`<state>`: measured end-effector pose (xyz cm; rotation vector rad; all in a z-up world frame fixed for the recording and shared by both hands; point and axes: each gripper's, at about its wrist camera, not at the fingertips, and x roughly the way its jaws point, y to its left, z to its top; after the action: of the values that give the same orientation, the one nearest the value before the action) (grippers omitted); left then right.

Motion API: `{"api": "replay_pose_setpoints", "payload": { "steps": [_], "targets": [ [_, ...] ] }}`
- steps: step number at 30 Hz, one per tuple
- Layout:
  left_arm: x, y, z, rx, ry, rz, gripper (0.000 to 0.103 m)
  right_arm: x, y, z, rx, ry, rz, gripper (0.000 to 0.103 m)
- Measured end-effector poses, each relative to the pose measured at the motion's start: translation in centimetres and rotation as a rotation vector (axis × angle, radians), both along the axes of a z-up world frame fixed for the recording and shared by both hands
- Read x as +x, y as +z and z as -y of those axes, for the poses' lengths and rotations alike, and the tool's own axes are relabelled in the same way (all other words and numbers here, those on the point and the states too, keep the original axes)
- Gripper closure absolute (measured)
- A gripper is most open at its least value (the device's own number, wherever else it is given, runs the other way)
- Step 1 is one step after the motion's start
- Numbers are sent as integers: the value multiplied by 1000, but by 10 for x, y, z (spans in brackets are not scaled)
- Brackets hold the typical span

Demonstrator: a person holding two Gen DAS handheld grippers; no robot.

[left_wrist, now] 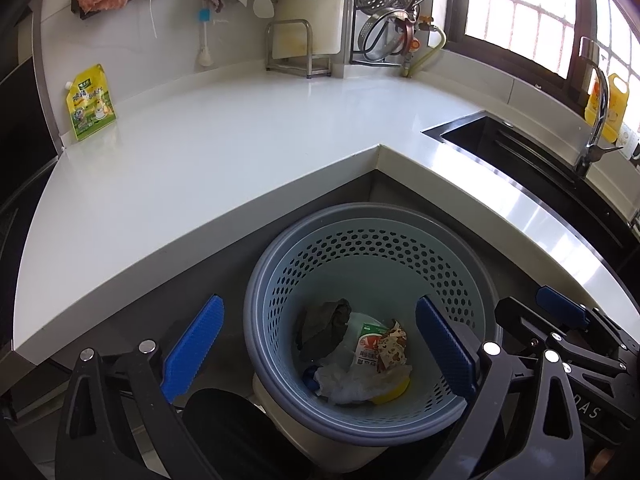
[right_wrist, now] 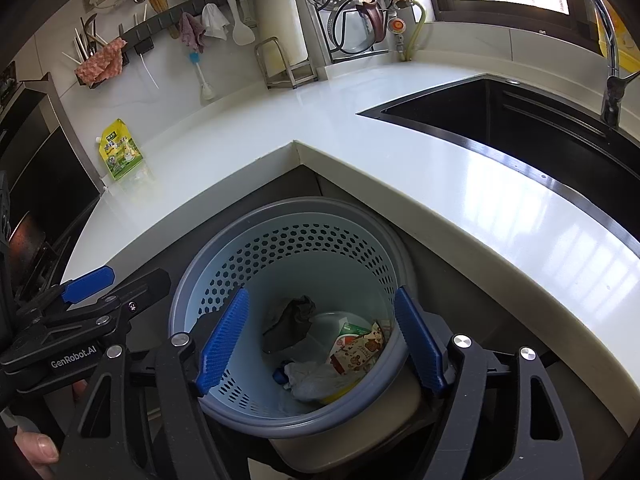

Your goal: Collect trash

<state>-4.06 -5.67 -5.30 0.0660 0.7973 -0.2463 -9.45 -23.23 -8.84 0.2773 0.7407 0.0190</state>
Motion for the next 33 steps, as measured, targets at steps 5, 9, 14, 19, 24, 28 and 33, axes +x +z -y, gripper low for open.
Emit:
{"api": "replay_pose_setpoints", "payload": {
  "steps": [5, 9, 14, 19, 24, 28, 33],
  "targets": [
    [0, 2, -2, 0, 13, 3, 7, 0, 1, 0, -1, 2, 3, 30],
    [-1, 3, -3, 3, 25, 8, 7, -1, 1, 0, 2, 2, 4, 30],
    [-1, 3, -4, 11, 39, 11, 7, -2, 4, -1, -1, 2, 10, 30],
    [-1, 3, -4, 14, 43, 10, 7, -4, 6, -2, -2, 3, 15, 30],
    [-2, 4, -6, 15, 49, 18, 7, -5, 9, -4, -6, 7, 21, 30],
    [-3, 4, -7, 17, 50, 17, 7, -7, 9, -4, -6, 8, 23, 30],
    [-4, 5, -7, 22, 53, 21, 7, -7, 9, -4, -6, 10, 24, 30]
  ]
}}
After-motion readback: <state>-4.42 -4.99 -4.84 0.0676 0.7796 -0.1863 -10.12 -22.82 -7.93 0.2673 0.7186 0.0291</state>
